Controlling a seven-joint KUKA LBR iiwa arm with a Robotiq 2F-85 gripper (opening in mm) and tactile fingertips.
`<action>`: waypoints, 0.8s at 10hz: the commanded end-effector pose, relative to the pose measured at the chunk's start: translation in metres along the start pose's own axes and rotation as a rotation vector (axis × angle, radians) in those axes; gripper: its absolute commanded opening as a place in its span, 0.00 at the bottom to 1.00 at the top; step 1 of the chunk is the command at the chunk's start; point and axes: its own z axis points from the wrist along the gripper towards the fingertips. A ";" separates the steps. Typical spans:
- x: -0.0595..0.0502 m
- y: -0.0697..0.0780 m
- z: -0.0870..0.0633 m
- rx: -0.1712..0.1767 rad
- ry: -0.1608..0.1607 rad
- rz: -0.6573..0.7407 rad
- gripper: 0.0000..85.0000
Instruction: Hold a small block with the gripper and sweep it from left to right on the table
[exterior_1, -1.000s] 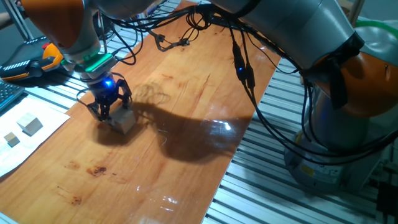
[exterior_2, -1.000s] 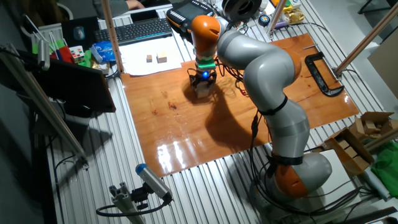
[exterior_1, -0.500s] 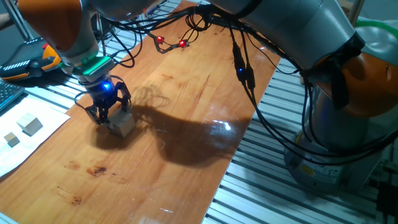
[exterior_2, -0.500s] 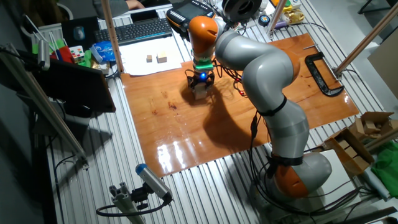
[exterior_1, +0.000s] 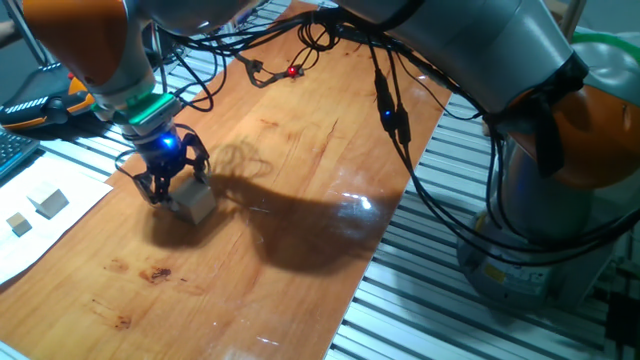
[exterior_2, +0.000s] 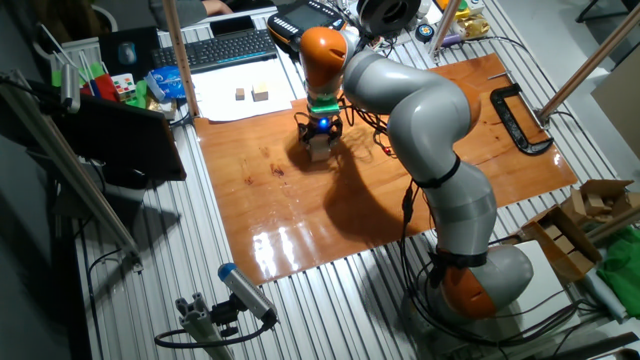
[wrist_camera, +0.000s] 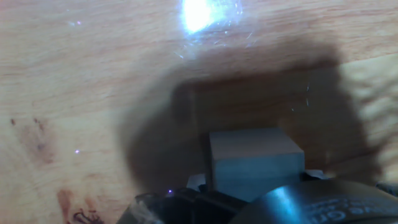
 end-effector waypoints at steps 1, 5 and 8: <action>0.001 0.000 -0.005 0.001 0.004 -0.003 0.93; 0.011 -0.006 -0.035 -0.005 0.008 -0.015 0.93; 0.006 -0.020 -0.061 -0.019 -0.017 -0.028 0.87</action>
